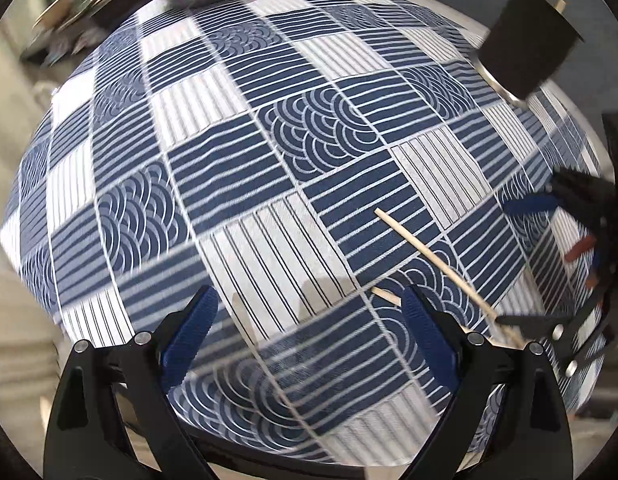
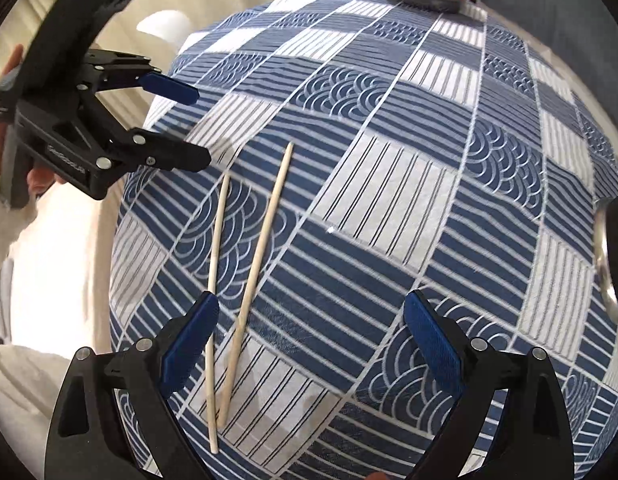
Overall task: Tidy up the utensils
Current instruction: 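Withdraw both tools and move them toward the two chopsticks on the cloth, then close the left tool on one chopstick while the right tool grasps the other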
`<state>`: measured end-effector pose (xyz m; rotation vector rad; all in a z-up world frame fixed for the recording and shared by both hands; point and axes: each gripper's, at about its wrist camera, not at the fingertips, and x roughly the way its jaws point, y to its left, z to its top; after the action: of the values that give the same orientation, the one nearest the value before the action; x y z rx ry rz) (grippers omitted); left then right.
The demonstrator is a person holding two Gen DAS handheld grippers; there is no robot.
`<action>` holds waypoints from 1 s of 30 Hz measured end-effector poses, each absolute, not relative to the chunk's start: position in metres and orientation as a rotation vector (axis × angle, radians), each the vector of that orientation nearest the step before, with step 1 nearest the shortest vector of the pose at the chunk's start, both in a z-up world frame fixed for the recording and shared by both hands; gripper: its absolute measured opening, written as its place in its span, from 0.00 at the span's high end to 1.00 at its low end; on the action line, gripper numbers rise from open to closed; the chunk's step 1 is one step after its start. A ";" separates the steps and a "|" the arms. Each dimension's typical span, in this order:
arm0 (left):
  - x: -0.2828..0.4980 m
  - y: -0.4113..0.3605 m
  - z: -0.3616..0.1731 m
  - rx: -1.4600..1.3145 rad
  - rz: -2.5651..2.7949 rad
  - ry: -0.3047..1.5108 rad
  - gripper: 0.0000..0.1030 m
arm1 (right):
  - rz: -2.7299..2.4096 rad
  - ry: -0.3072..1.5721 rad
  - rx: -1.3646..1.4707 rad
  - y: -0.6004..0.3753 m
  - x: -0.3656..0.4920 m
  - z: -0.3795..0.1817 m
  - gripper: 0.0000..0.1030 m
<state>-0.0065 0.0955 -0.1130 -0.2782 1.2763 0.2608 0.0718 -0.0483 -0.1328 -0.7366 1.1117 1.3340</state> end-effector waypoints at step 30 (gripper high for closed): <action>-0.033 0.033 -0.140 -0.488 0.683 1.226 0.04 | 1.277 1.018 -0.890 -0.061 0.091 -0.150 0.06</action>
<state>-0.0327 0.0328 -0.1398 -0.4878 1.2265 0.6826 0.0911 -0.0608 -0.1501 -0.8901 1.0183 1.2773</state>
